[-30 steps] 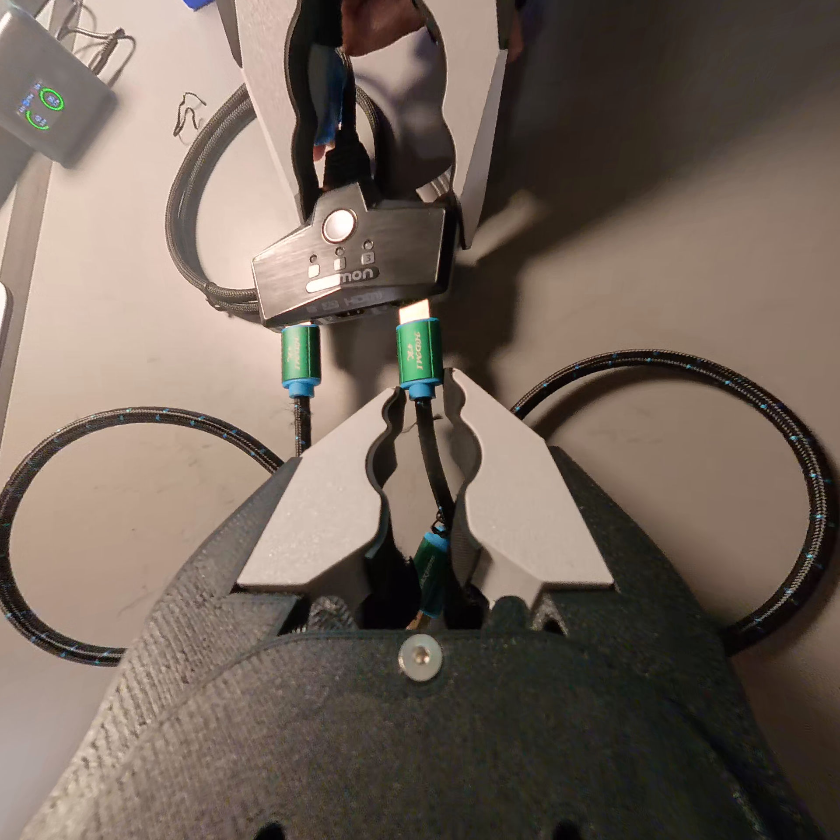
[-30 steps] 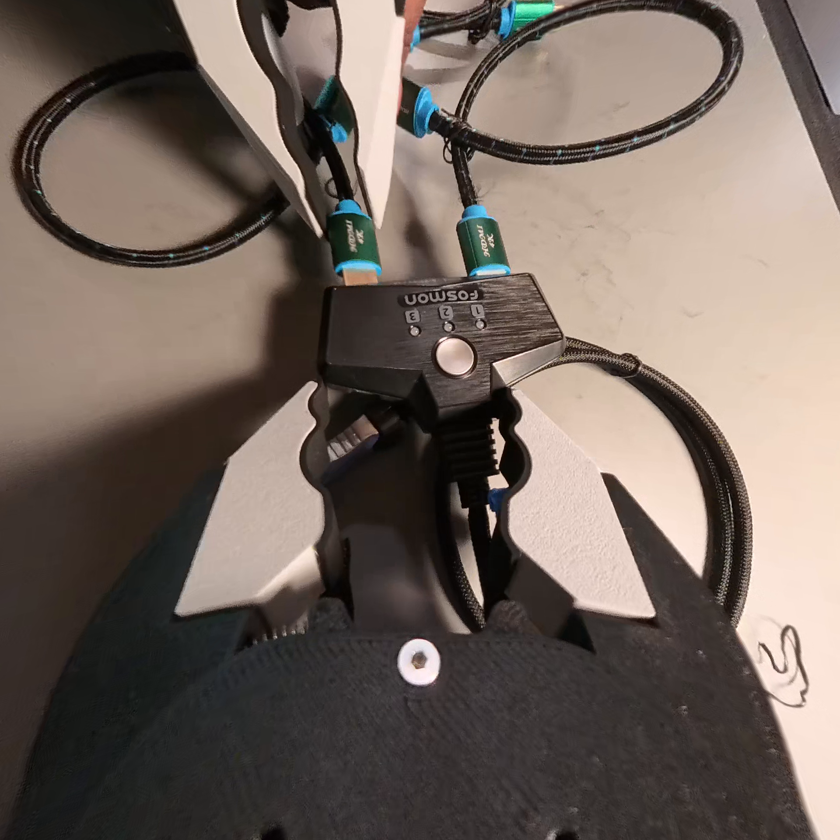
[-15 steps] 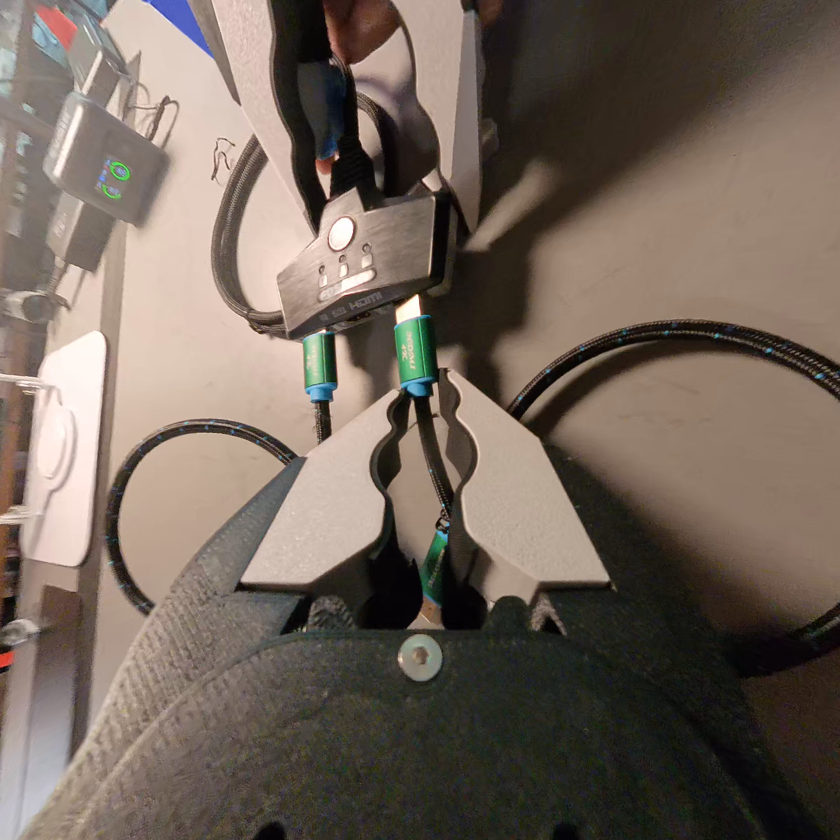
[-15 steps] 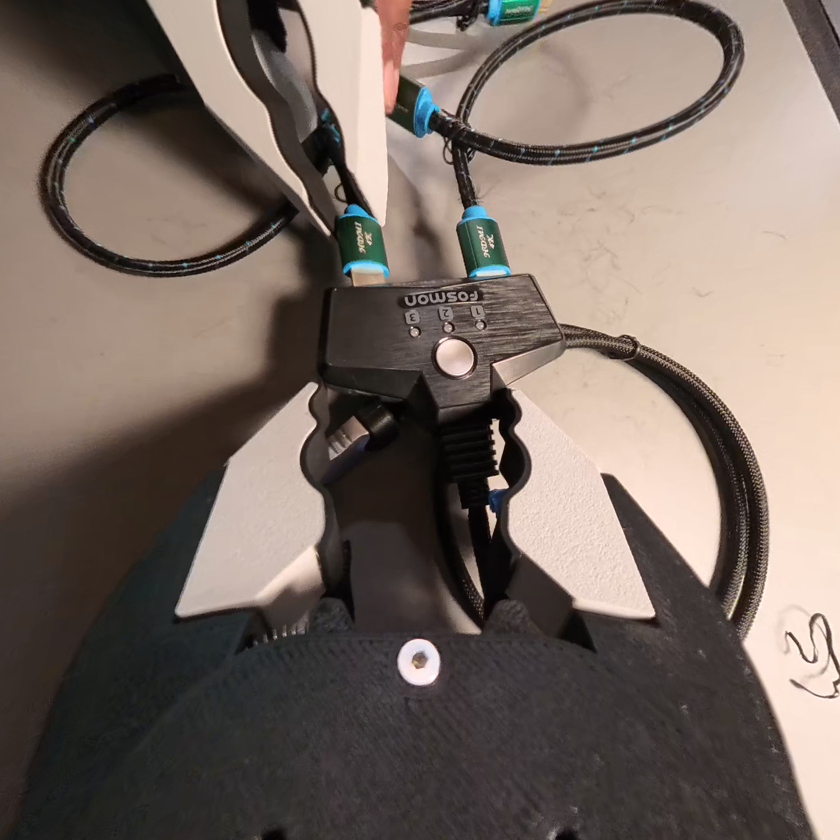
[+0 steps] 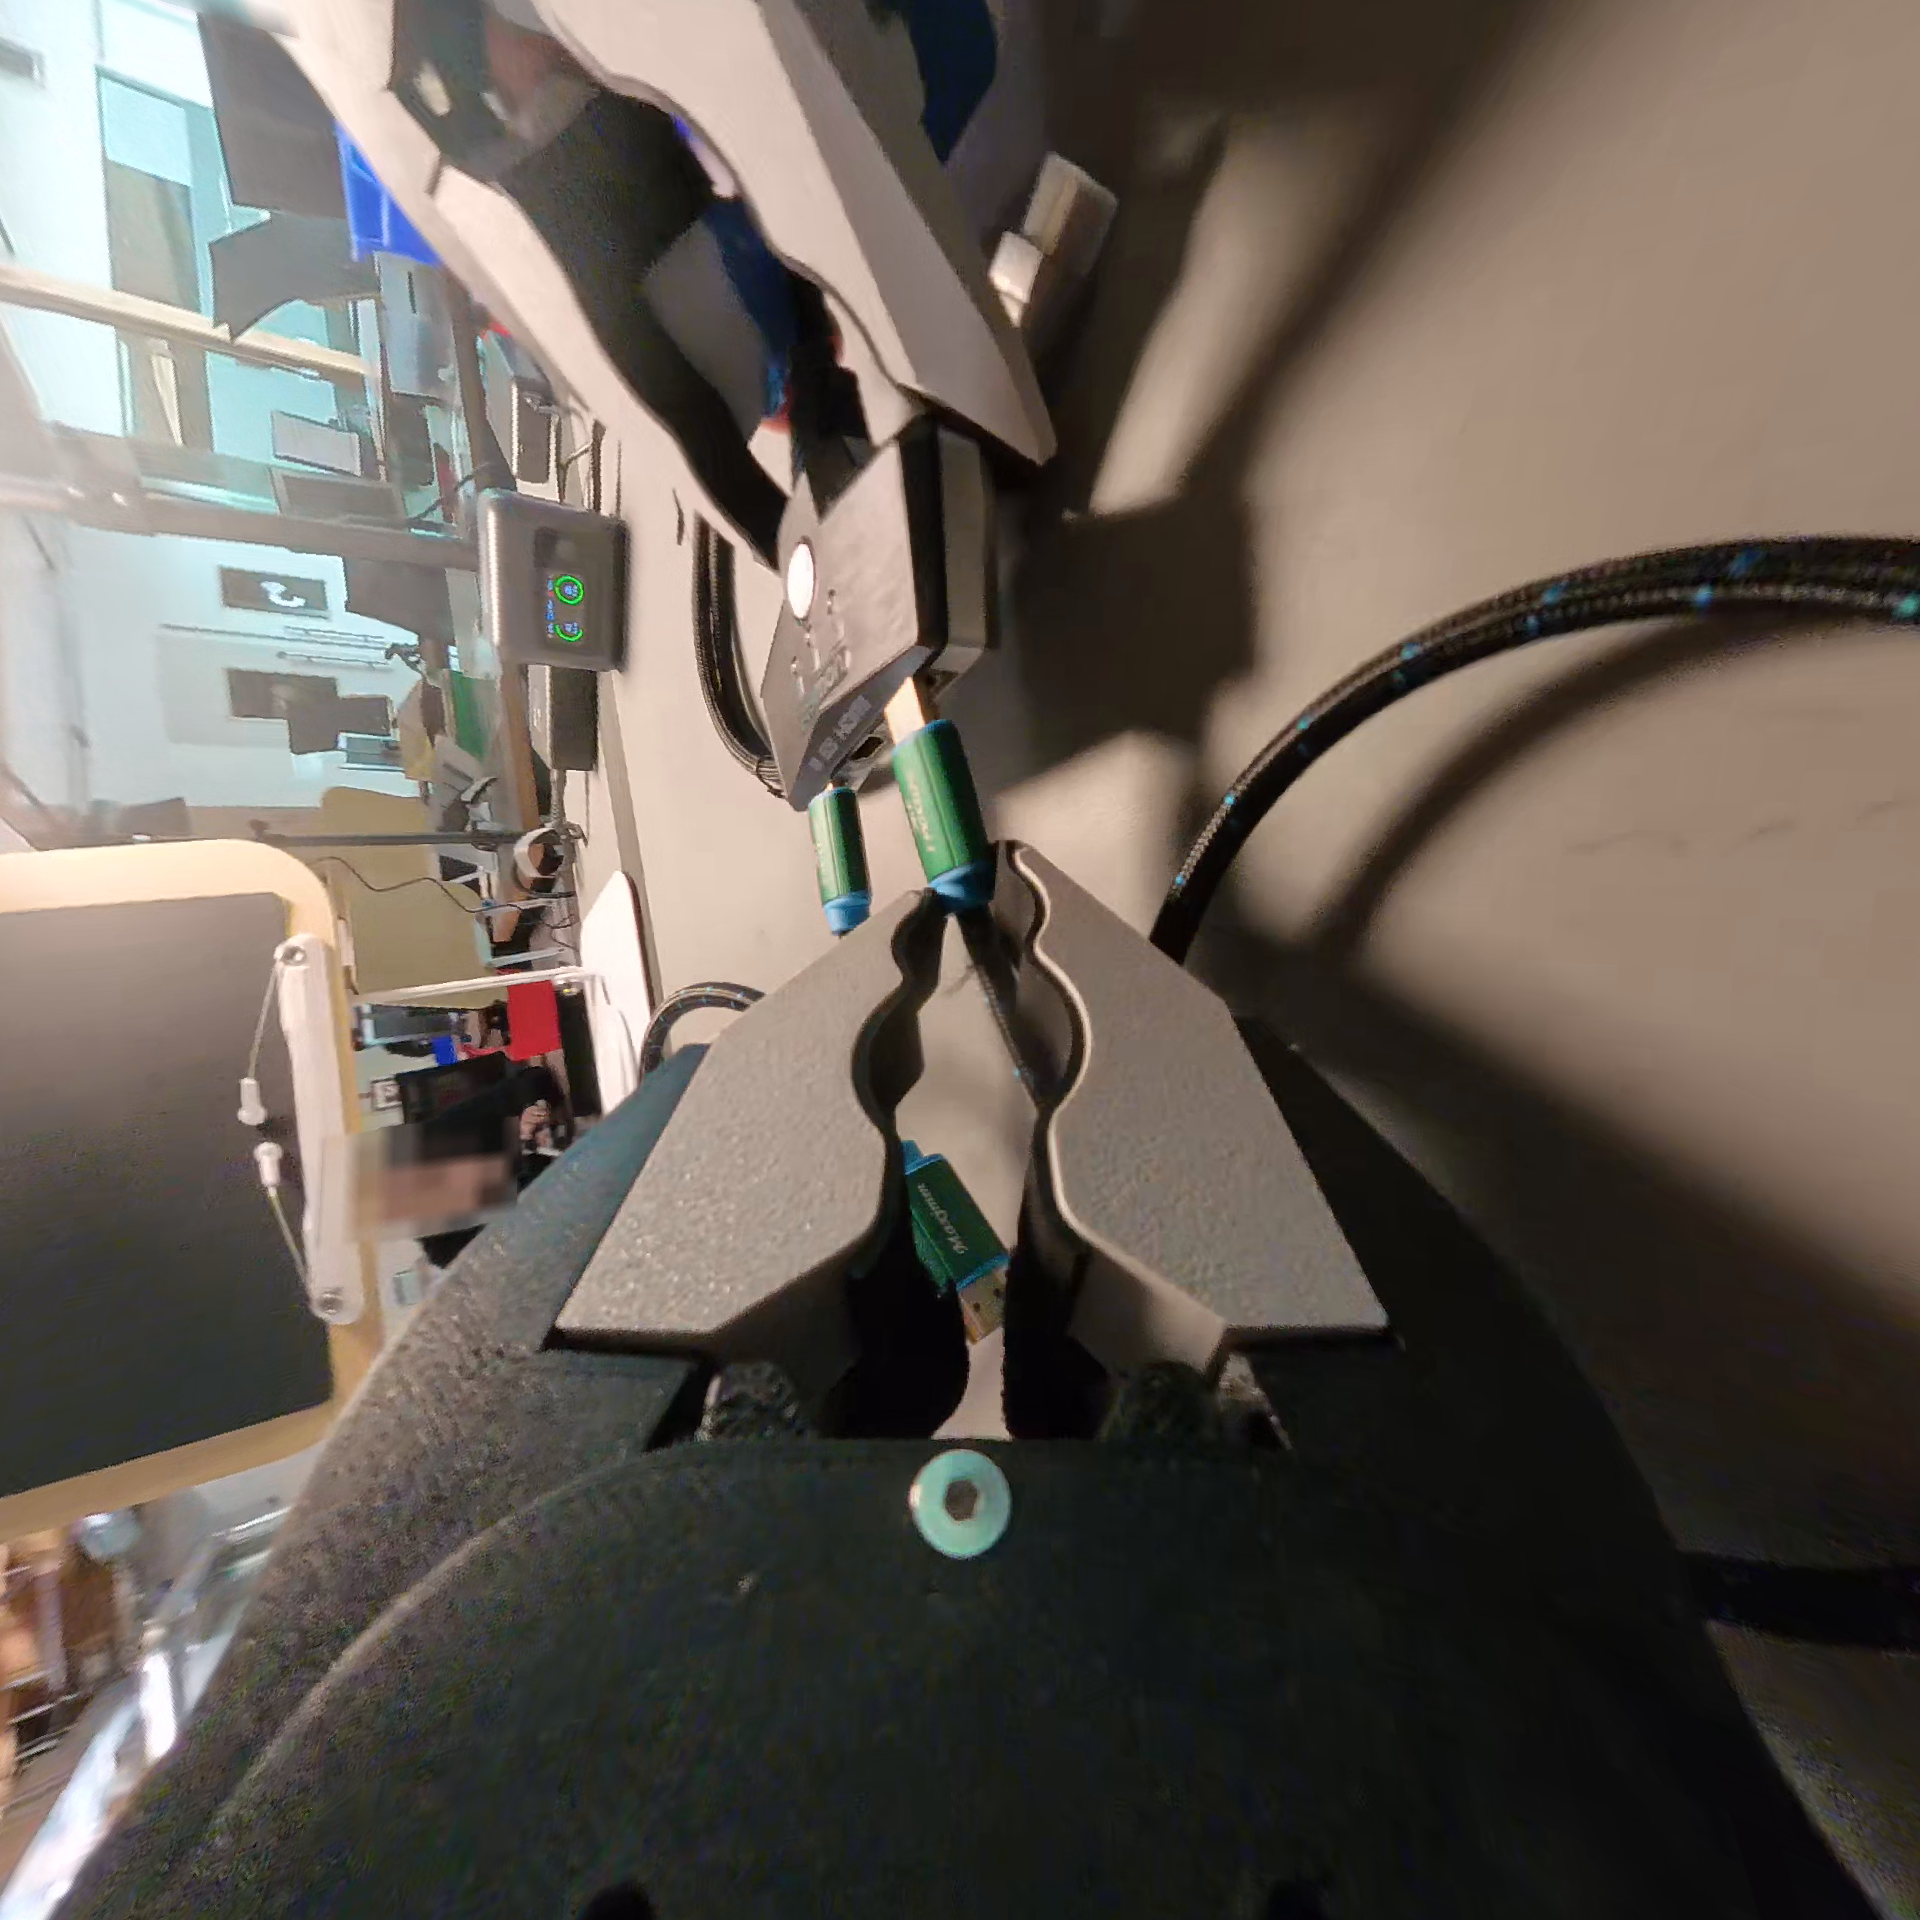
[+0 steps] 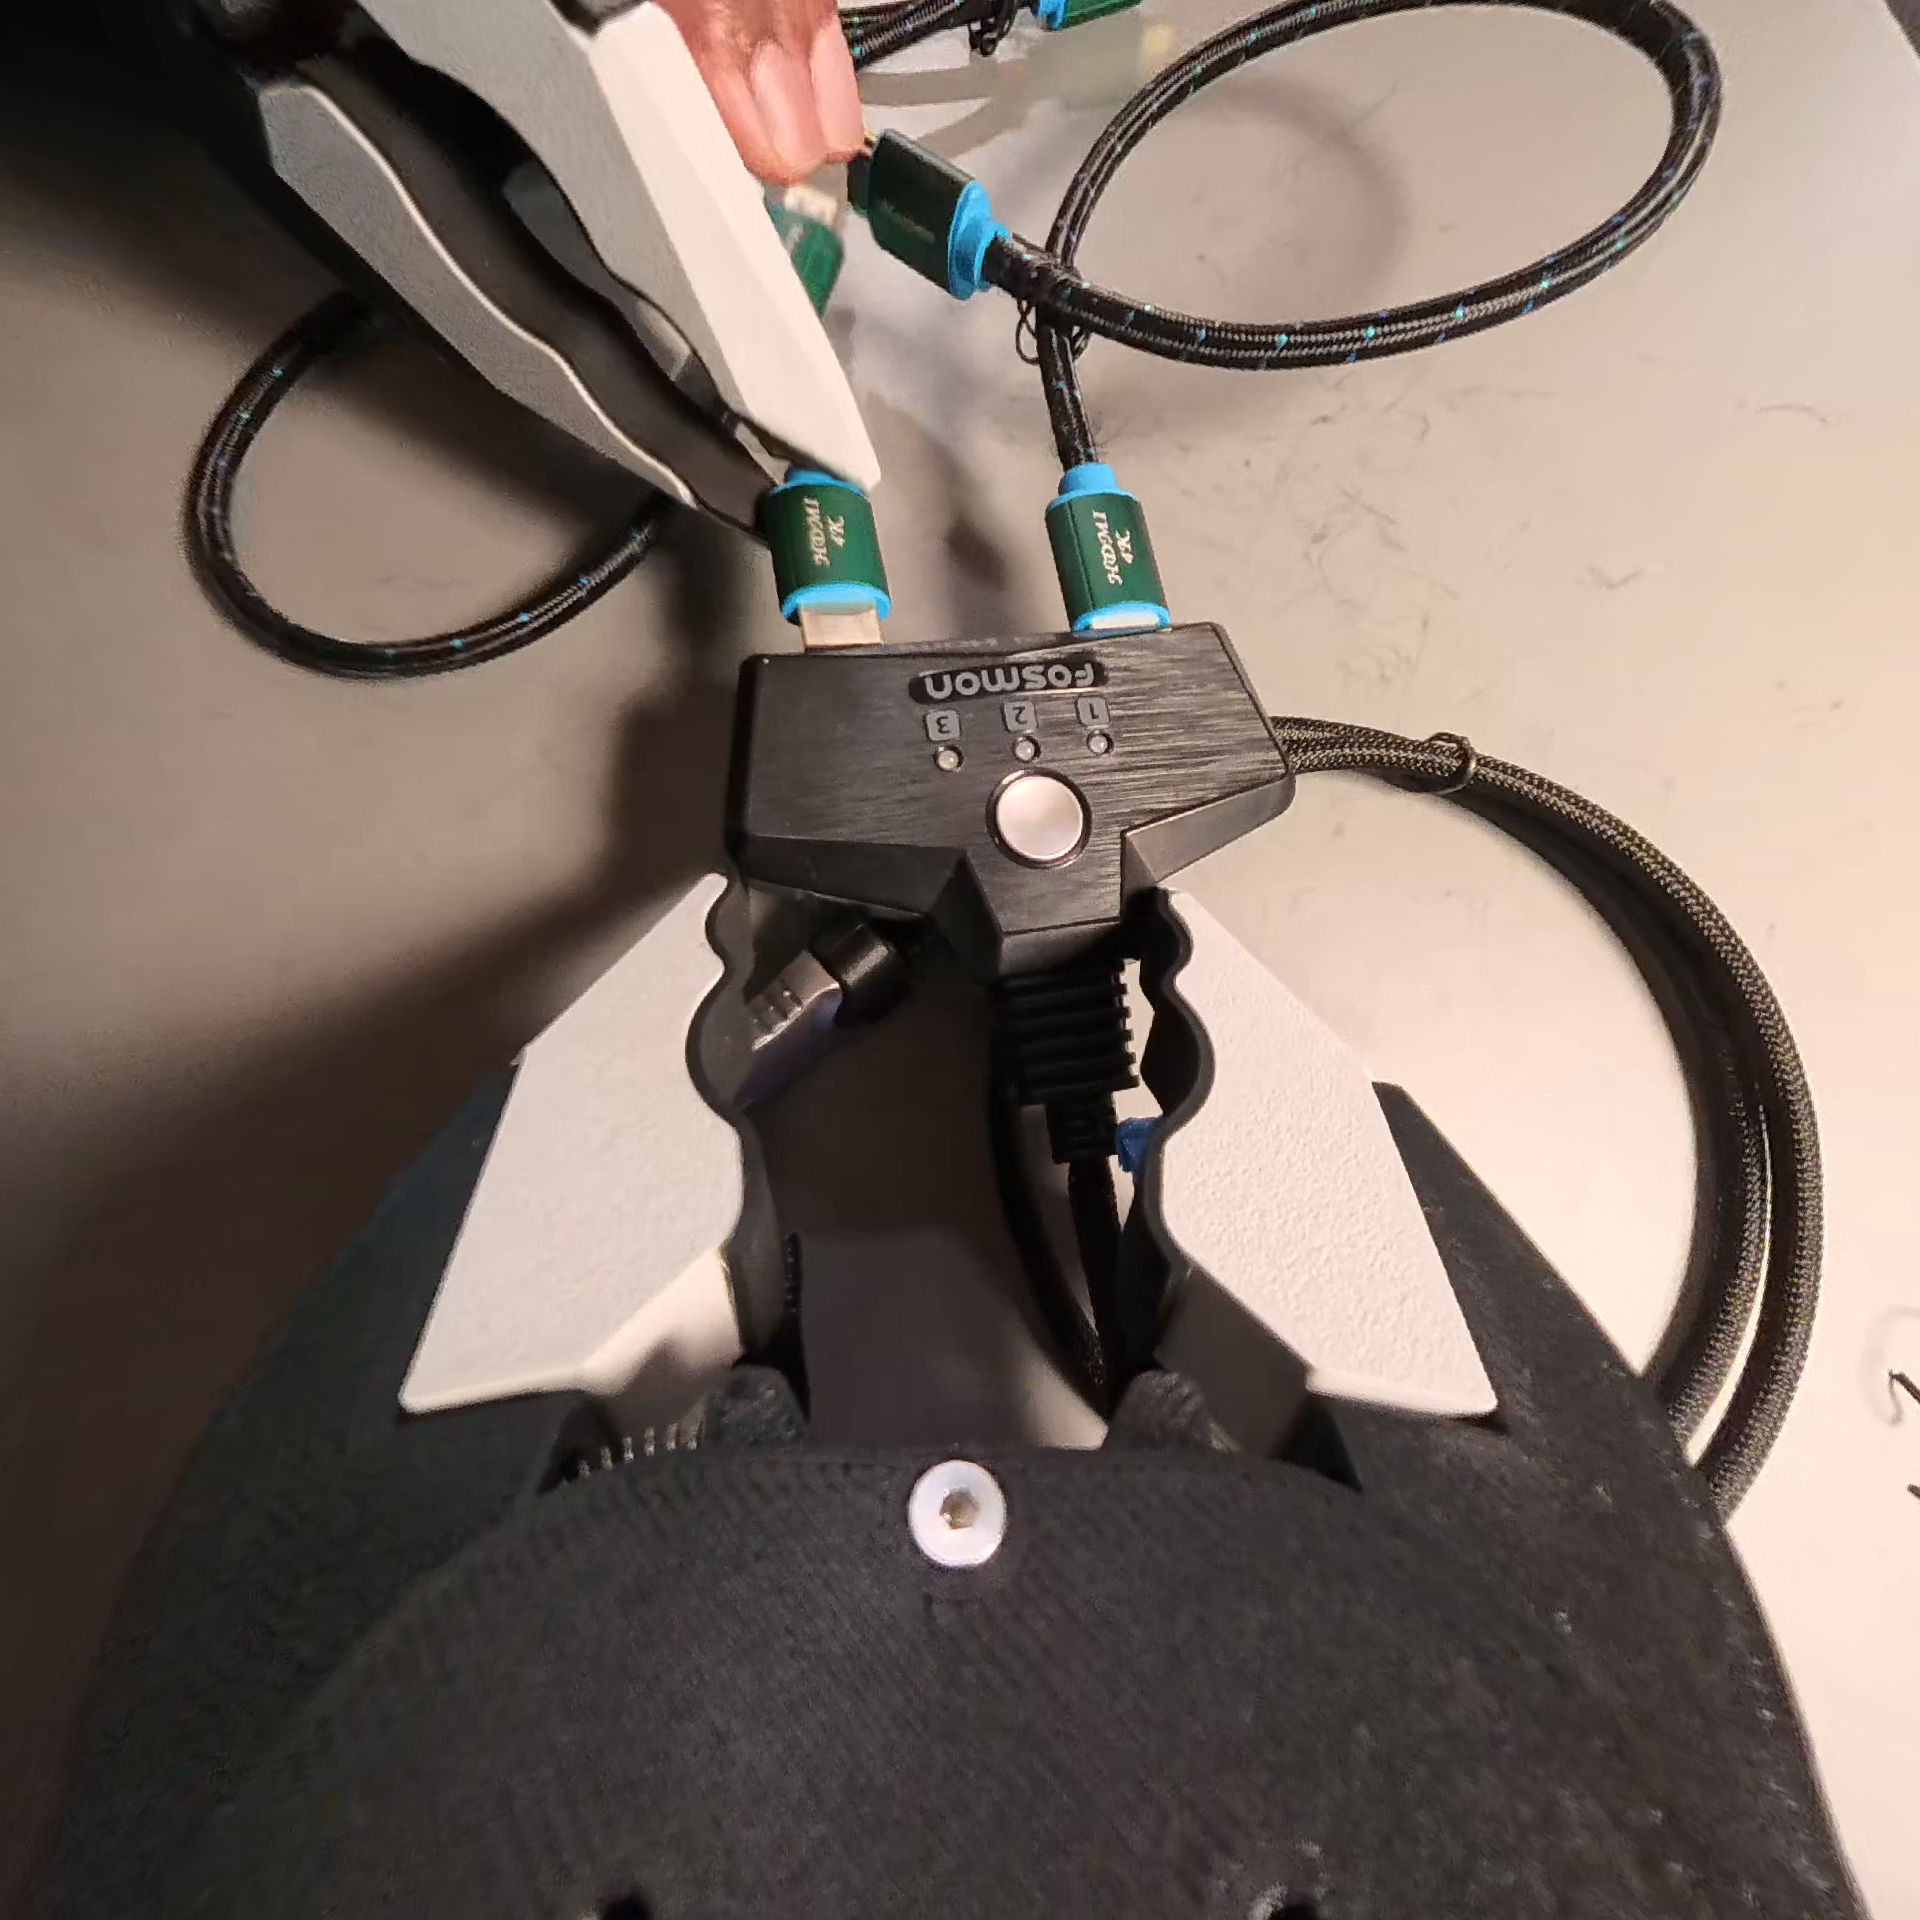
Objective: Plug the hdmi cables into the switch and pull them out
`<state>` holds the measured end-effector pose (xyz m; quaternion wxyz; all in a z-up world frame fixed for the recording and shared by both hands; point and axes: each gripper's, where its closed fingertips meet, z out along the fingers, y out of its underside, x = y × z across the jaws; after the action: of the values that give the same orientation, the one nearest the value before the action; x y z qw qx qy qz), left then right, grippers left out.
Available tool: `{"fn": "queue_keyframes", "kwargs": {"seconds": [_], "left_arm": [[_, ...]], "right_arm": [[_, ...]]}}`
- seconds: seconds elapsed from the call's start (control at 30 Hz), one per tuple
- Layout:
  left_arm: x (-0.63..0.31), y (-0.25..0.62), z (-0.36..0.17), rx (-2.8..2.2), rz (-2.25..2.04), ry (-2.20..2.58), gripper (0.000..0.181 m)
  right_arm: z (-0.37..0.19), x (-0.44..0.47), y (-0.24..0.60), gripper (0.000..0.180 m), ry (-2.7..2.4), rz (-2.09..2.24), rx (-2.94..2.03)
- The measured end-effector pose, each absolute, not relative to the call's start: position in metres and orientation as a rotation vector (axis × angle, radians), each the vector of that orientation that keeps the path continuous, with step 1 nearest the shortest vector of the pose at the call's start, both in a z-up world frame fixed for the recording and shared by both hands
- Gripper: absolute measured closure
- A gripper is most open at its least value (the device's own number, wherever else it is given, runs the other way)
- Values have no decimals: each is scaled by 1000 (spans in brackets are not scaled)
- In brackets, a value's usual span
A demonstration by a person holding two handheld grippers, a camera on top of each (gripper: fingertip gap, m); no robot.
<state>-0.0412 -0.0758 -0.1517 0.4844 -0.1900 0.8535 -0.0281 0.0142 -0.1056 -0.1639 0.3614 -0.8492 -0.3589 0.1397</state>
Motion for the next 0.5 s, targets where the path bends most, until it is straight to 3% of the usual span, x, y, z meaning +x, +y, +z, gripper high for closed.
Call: {"fn": "queue_keyframes", "kwargs": {"seconds": [0.5], "left_arm": [[-40,-65,-150,-293,277,2046,171]], "right_arm": [[-164,10,-100,102,-855,316,-2232]]}}
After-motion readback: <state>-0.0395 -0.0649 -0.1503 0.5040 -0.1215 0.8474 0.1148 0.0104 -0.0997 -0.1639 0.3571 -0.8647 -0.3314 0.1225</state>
